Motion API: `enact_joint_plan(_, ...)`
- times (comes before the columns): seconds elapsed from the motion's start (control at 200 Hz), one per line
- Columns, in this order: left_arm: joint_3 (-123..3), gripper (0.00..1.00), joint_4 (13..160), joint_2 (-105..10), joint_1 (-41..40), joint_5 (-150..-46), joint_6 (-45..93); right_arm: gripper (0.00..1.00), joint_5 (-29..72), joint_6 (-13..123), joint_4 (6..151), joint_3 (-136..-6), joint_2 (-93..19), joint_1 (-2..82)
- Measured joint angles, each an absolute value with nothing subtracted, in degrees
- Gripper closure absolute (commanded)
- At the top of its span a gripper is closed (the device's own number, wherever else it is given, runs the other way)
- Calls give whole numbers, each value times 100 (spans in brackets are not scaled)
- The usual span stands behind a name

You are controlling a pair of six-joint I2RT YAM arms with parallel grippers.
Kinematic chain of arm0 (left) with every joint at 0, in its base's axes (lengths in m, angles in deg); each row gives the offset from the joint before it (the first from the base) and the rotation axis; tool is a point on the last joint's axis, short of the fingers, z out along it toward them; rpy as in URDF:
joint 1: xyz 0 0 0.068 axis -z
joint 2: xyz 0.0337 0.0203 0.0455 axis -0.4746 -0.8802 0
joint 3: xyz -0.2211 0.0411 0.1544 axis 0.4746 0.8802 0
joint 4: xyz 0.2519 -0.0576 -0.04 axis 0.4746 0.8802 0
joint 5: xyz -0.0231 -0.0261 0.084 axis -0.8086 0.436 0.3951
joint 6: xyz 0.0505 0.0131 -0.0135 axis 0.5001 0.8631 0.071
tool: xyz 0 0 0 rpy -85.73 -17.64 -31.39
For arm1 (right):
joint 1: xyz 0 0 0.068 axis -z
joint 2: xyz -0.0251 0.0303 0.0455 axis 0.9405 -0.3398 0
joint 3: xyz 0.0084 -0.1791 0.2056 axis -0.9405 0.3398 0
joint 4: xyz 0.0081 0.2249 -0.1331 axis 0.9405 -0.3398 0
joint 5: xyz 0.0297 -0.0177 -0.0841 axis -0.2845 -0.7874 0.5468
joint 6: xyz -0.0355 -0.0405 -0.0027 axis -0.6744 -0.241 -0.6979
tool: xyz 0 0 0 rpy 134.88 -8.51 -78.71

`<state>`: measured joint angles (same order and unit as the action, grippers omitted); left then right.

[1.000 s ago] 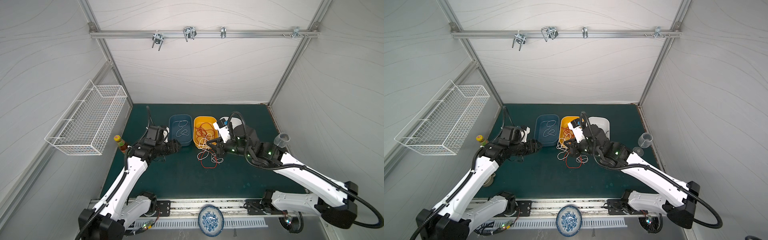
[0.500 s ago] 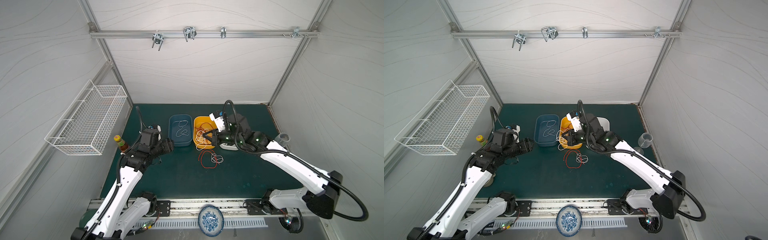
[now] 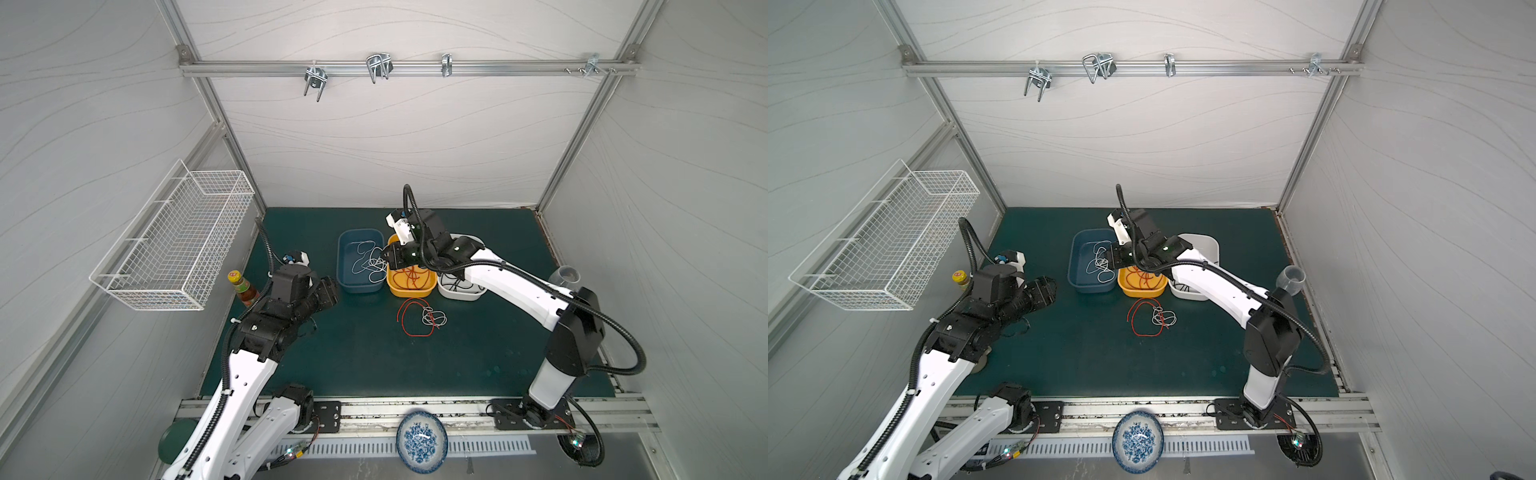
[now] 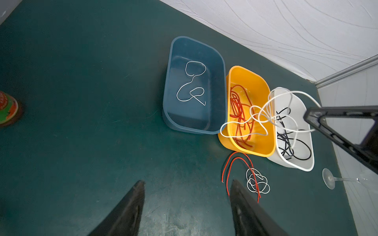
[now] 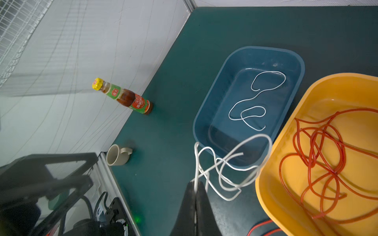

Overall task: Untangle and sort cables by color
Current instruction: Place the cable in the container.

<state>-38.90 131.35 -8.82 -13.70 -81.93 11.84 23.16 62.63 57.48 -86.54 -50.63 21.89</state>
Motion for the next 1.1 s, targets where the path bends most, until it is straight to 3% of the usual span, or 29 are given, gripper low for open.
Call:
enact_joint_plan(0.38, -3890, 33, 13135, -924, -1554, -8219, 1179, 100, 2733, 5953, 5617, -9550, -6101, 2141)
enact_joint_plan(0.595, -3890, 34, 13137, -934, -1617, -8278, 1177, 100, 2642, 6047, 5099, -10814, -7214, 2300)
enact_joint_plan(0.765, -3890, 33, 13137, -934, -1656, -8293, 1170, 100, 2666, 6045, 4745, -10833, -7703, 2372)
enact_joint_plan(0.875, -3890, 34, 13135, -939, -1700, -8320, 1168, 94, 2729, 6014, 4544, -10938, -7896, 2359)
enact_joint_plan(1.1, -3890, 34, 13137, -989, -1779, -8405, 1166, 95, 2945, 5824, 4262, -11194, -8130, 2305)
